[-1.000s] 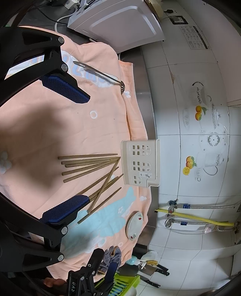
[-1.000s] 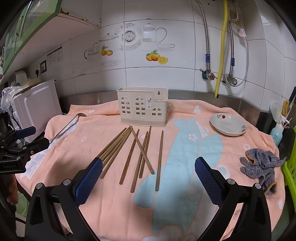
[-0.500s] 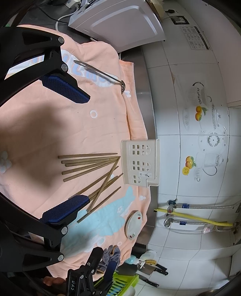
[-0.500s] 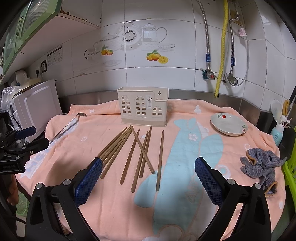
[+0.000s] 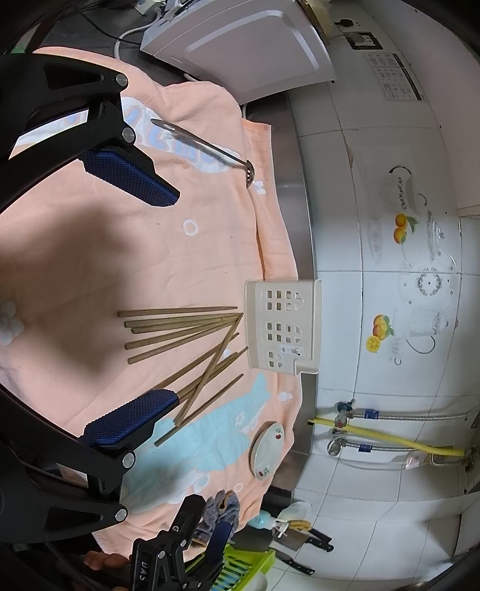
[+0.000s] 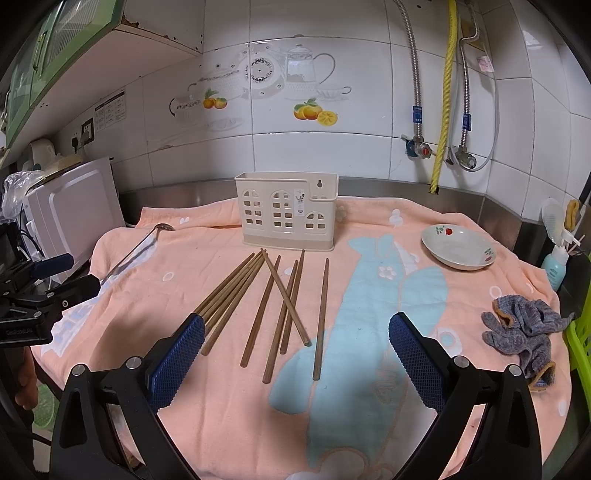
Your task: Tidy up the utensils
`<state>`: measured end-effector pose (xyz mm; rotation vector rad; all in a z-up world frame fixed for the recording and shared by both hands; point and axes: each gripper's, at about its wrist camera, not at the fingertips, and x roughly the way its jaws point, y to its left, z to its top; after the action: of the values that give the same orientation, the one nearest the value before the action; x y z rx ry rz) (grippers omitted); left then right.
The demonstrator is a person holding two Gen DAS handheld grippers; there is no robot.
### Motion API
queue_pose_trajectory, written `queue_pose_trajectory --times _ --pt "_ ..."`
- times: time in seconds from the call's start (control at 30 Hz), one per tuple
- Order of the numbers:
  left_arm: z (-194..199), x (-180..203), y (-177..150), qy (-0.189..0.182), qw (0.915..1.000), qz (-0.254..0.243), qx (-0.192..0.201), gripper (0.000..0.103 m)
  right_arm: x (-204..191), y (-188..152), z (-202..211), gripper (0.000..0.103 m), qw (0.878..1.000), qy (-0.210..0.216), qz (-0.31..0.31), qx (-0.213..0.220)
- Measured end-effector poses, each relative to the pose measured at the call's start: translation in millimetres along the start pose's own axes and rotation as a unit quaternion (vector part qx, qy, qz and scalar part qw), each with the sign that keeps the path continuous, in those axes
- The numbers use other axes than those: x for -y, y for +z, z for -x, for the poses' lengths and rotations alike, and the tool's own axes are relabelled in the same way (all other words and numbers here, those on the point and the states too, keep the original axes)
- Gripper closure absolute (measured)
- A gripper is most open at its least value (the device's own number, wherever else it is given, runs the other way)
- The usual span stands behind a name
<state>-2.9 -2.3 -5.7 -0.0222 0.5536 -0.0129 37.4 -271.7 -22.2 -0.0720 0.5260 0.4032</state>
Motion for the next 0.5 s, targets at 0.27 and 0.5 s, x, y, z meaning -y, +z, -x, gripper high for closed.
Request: queue_pose_trajectory --times 0.27,0.5 --pt "-4.0 -2.0 -0.5 0.001 1.0000 0.006 -0.008 0.005 0.3 -0.5 -0.6 0.006 1.000 0.001 -0.001 -0.001" --pt "-5.2 -2.1 -0.9 0.001 0.9999 0.006 -0.009 0.005 0.7 -0.5 -1.3 0.006 1.000 0.001 -0.002 -0.002"
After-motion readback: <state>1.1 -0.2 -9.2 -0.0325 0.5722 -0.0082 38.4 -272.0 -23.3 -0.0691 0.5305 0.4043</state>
